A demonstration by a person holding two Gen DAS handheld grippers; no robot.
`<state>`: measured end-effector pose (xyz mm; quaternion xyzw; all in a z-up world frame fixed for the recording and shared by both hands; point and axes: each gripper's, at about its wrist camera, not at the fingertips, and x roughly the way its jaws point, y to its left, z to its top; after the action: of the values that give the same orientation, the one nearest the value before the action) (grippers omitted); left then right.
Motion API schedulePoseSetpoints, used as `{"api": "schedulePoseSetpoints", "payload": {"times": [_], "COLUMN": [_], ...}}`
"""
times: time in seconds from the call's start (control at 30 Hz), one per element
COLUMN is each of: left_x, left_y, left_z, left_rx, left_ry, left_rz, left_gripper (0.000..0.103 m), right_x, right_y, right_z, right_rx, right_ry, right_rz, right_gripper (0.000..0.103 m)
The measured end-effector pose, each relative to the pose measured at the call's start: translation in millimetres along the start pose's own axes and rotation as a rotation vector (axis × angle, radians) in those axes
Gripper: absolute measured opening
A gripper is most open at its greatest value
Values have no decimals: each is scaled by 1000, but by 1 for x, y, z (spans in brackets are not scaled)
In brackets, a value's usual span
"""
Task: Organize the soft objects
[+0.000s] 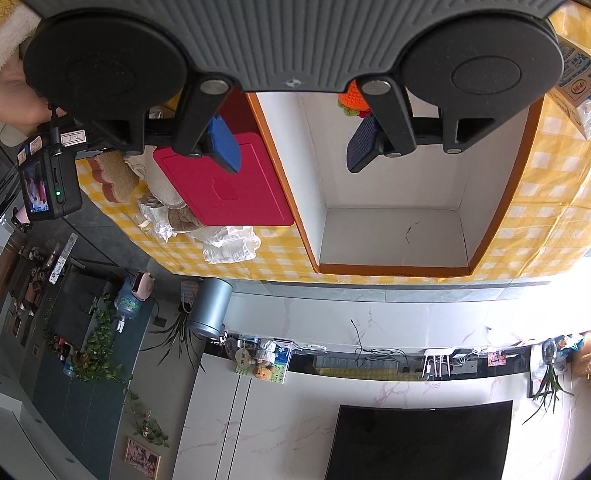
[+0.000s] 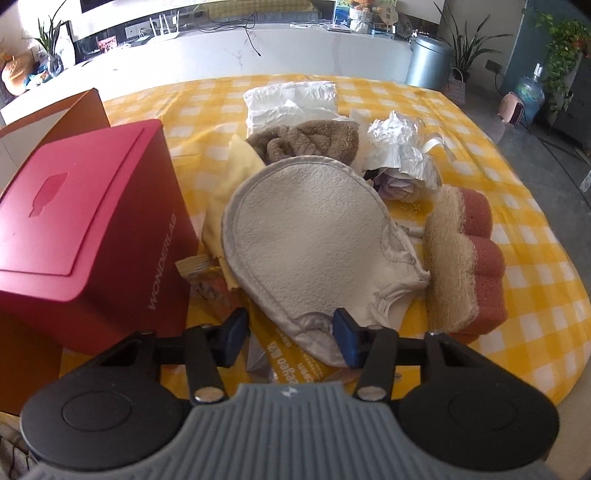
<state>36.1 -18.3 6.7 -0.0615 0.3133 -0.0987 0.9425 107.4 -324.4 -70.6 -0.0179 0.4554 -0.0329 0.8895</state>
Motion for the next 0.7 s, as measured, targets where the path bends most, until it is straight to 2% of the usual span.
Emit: {"api": "schedulePoseSetpoints", "payload": {"times": [0.07, 0.17, 0.2, 0.37, 0.47, 0.63, 0.7], "left_x": [0, -1, 0, 1, 1, 0, 0], "left_y": [0, 0, 0, 2, 2, 4, 4], "left_z": [0, -1, -1, 0, 0, 0, 0], "left_rx": [-3, -1, -2, -17, -22, -27, -28], "left_ry": [2, 2, 3, 10, 14, 19, 20], "left_rz": [-1, -2, -2, 0, 0, 8, 9], "left_gripper": [78, 78, 78, 78, 78, 78, 78], "right_x": [-6, -19, -25, -56, -70, -93, -102], "right_y": [0, -3, -8, -29, -34, -35, -36], "right_z": [0, -2, -4, -11, -14, -20, -22], "right_rx": [3, 41, 77, 200, 219, 234, 255], "right_ry": [-23, -70, -100, -214, -261, -286, -305], "right_rz": [11, 53, 81, 185, 216, 389, 488], "right_gripper": [37, 11, 8, 5, 4, 4, 4]}}
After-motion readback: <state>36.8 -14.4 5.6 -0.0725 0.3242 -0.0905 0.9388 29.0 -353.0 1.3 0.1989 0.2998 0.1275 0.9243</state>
